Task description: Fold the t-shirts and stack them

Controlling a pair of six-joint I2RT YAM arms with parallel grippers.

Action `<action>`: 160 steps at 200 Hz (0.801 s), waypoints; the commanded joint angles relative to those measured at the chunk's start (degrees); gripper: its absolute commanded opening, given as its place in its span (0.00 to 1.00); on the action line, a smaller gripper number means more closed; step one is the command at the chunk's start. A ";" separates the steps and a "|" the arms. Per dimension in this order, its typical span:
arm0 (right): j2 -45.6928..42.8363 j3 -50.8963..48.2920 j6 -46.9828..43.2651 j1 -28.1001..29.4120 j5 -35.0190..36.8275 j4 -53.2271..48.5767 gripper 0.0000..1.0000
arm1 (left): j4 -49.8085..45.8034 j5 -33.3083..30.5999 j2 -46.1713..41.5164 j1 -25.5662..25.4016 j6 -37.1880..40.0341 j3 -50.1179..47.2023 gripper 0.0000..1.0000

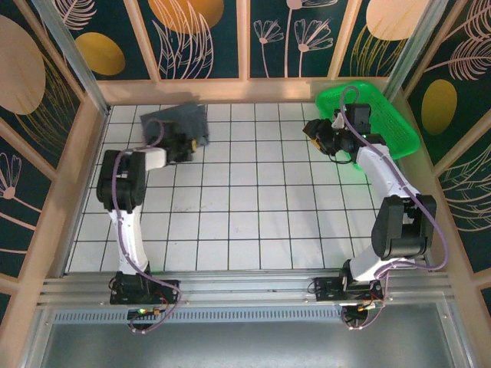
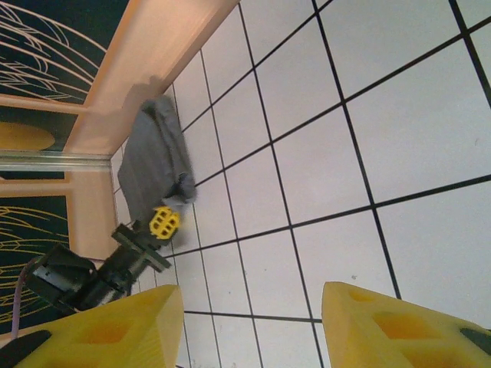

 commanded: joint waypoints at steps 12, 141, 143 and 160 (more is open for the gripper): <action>-0.14 0.51 -1.27 -0.21 -2.58 0.31 0.51 | -16.30 4.31 2.52 9.13 27.98 5.36 0.00; -3.86 -2.94 -2.10 2.04 -9.64 14.56 0.80 | -22.90 -3.84 -9.51 14.69 39.69 5.71 0.99; -4.04 -3.00 -1.83 2.06 -9.74 15.11 0.87 | -22.56 -4.39 -10.51 14.45 39.38 5.10 0.99; -5.01 -3.44 0.72 2.21 -9.73 18.45 0.99 | -20.53 -10.48 -19.36 12.35 36.52 -0.25 0.99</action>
